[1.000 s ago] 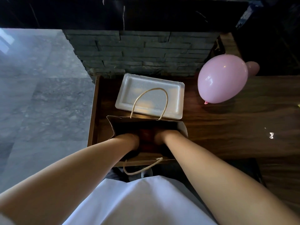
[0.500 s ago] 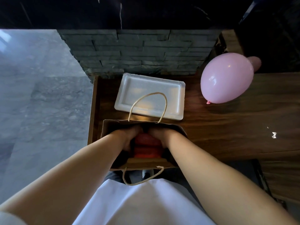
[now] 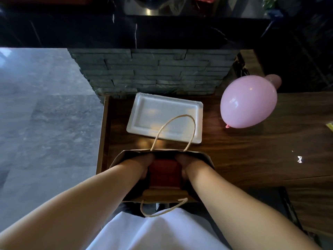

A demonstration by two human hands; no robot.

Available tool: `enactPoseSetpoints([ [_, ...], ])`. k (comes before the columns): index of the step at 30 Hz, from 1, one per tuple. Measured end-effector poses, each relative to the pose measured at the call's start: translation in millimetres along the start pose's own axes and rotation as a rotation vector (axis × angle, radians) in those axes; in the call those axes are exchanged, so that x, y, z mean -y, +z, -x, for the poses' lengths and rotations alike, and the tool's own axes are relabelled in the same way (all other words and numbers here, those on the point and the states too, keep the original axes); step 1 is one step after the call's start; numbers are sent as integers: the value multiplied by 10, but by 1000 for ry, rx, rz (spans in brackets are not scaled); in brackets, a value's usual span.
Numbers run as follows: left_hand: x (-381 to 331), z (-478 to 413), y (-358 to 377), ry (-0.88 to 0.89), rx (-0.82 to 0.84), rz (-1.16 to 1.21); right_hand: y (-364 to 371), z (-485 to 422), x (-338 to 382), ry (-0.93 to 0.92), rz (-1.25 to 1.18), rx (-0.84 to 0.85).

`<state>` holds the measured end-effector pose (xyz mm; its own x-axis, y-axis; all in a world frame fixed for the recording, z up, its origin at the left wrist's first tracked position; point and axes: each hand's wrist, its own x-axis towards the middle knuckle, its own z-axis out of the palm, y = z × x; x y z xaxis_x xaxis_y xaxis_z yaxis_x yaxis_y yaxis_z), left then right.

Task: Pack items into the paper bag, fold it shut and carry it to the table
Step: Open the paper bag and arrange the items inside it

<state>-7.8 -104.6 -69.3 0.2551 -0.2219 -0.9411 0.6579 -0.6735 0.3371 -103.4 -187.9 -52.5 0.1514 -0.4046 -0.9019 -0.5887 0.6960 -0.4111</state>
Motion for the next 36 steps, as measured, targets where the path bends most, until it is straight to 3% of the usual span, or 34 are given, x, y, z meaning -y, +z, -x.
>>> enactPoseSetpoints([
  [3,100,40,-73,-24,-48,88,-1,64,-187,3,1,-33],
  [7,87,88,-86,10,-4,91,-30,129,-253,-39,-212,-169],
  [14,1,153,-100,19,32,6,-81,149,-19,92,-86,93],
  [20,-101,79,-70,-10,120,-61,-81,53,-106,-41,-36,18],
  [25,-162,124,-63,-8,133,-155,-49,78,-35,7,-42,91],
  [36,-31,117,-17,0,173,-81,-229,54,-94,-16,-75,106],
])
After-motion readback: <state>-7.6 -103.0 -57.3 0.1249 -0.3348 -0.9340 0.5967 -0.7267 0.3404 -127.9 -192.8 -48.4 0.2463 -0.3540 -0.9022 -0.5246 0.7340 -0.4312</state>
